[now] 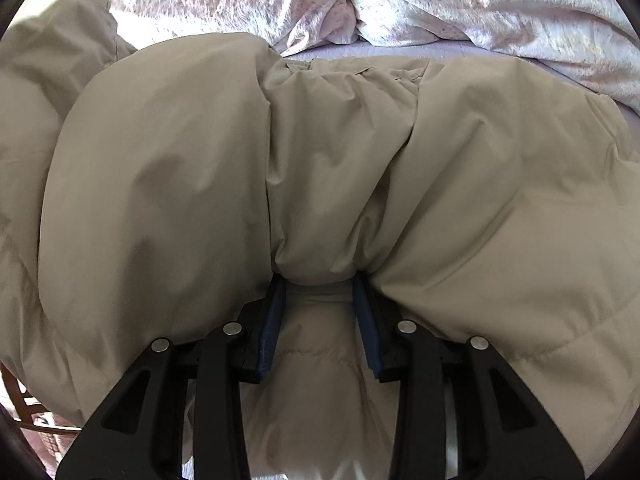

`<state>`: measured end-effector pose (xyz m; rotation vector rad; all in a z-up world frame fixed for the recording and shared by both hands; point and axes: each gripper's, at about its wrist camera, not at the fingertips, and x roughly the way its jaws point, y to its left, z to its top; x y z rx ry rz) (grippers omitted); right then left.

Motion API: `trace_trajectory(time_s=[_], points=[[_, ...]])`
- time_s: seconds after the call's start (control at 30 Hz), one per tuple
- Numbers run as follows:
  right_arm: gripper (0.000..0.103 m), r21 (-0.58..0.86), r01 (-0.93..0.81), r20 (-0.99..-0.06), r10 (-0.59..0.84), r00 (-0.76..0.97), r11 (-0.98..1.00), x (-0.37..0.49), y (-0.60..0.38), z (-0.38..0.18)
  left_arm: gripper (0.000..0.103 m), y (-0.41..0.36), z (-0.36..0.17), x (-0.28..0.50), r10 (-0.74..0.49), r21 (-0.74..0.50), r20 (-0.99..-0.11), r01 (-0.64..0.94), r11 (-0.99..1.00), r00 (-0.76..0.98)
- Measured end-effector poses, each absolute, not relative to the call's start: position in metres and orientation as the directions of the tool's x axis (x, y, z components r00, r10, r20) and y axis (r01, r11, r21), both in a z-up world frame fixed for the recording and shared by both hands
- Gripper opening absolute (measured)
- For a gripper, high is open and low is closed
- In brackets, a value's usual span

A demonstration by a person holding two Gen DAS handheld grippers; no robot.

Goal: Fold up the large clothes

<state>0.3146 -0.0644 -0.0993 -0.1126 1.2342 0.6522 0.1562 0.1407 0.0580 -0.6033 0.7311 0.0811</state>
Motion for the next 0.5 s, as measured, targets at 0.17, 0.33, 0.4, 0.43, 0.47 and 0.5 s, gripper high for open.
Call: trace_trajectory(time_s=[0.17,0.33,0.4,0.43,0.47,0.5], points=[[0.037,0.307,-0.494,-0.872,0.448,0.197,0.814,0.321,-0.101,-0.08,0.027,0.101,0.069,0.17,-0.172,-0.481,-0.632,-0.208,0.851,0.756],[0.038,0.285,-0.474,-0.85,0.448,0.276,0.833,0.327,-0.147,-0.059,0.027,0.055,0.074,0.186,-0.221,-0.468,-0.625,-0.133,0.874,0.748],[0.038,0.272,-0.457,-0.847,0.436,0.304,0.847,0.331,-0.165,-0.054,0.027,0.037,0.075,0.193,-0.244,-0.466,-0.625,-0.104,0.879,0.741],[0.038,0.271,-0.445,-0.844,0.433,0.318,0.854,0.332,-0.177,-0.052,0.027,0.024,0.074,0.198,-0.261,-0.467,-0.626,-0.085,0.88,0.735],[0.038,0.263,-0.435,-0.843,0.424,0.331,0.861,0.332,-0.187,-0.05,0.027,0.015,0.074,0.201,-0.273,-0.467,-0.627,-0.072,0.881,0.73],[0.039,0.25,-0.423,-0.844,0.41,0.346,0.871,0.333,-0.195,-0.05,0.027,0.005,0.073,0.204,-0.287,-0.467,-0.629,-0.056,0.883,0.722]])
